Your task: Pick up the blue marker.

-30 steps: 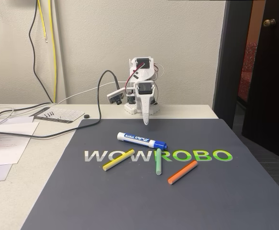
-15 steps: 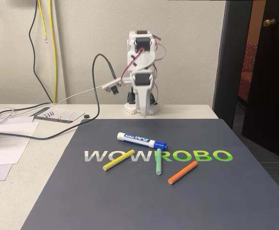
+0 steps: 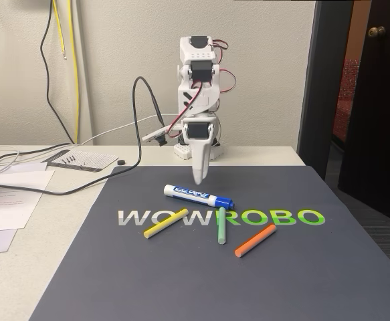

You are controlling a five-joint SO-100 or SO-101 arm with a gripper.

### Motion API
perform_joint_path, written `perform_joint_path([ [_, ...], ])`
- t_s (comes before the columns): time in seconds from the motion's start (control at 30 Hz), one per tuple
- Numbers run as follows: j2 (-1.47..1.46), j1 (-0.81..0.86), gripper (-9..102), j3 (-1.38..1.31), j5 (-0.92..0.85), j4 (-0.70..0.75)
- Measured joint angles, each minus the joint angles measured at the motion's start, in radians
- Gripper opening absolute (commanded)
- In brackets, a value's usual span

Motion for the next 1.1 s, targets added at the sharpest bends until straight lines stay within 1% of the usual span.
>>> perform_joint_path([
  [0.13,-0.084,0.017,33,-0.051,0.011,0.002],
  [0.23,-0.160,0.018,37,-0.101,0.054,0.031],
  [0.3,-0.201,0.020,37,-0.127,0.094,0.066],
  [0.47,-0.252,0.020,36,-0.143,0.143,0.075],
  [0.53,-0.259,0.018,32,-0.144,0.144,0.080],
  [0.67,-0.272,0.014,13,-0.144,0.143,0.086],
  [0.77,-0.272,0.006,8,-0.146,0.123,0.086],
  [0.83,-0.272,0.002,1,-0.149,0.110,0.086],
  [1.1,-0.272,-0.011,0,-0.149,0.075,0.086],
])
